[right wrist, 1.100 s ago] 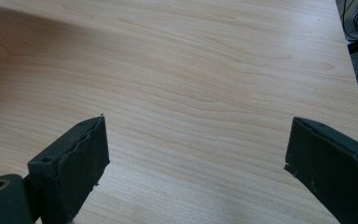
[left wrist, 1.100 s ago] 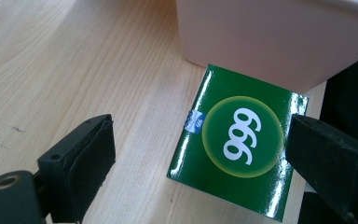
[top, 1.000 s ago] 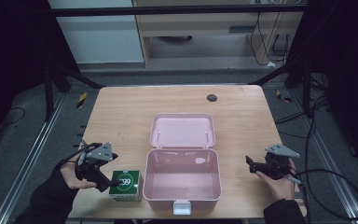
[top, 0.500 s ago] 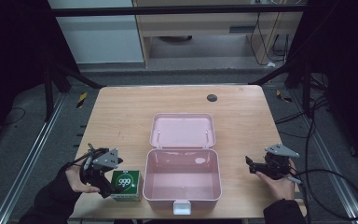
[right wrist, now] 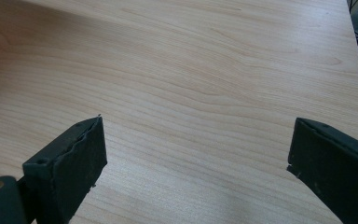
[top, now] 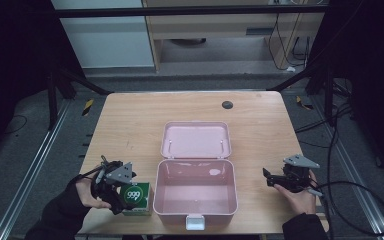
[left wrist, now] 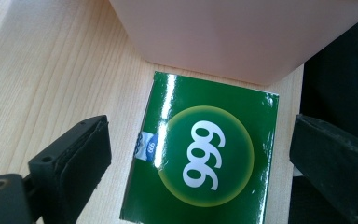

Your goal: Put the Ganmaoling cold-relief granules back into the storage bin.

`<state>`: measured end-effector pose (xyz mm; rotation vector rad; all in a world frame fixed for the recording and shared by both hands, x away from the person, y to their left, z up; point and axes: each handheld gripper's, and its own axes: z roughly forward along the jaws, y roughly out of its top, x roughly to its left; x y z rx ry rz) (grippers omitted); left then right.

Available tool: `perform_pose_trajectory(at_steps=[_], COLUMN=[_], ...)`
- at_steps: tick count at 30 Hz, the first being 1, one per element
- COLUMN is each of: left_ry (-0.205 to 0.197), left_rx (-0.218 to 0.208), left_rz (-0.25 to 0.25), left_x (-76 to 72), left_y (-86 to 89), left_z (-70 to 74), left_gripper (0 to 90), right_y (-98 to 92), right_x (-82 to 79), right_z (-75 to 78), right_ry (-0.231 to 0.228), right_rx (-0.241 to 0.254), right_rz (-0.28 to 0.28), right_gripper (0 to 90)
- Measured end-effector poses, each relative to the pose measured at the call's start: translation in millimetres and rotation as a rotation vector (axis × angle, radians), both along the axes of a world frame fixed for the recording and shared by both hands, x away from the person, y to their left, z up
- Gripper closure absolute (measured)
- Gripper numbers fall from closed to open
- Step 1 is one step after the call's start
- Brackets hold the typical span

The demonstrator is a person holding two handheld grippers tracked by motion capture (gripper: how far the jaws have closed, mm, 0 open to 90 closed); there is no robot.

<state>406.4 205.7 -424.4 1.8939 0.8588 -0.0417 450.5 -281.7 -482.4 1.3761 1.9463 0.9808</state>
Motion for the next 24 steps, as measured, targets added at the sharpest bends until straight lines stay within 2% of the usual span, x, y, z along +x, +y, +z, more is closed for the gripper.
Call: perform_pose_trajectory(at_steps=[13,16,24], left_ry=[0.028,0.026,0.043], left_rx=[-0.012,0.0,-0.007], left_rz=[0.005,0.001,0.032], left_x=[-3.3,-3.1,-1.4], left_y=[-8.2,-8.6,-14.0], left_z=[-9.3,-12.5,-22.5], left_gripper=[3.6,3.4,3.3], right_y=[0.7,1.1,2.7], right_x=[0.8,0.9,1.4], right_z=[-1.7,-2.2,-3.7], right_ry=[0.01,0.011,0.022], right_rx=[-0.012,-0.014,-0.023], right_rz=[0.011,0.012,0.022], right_gripper=[3.8,3.6,3.2])
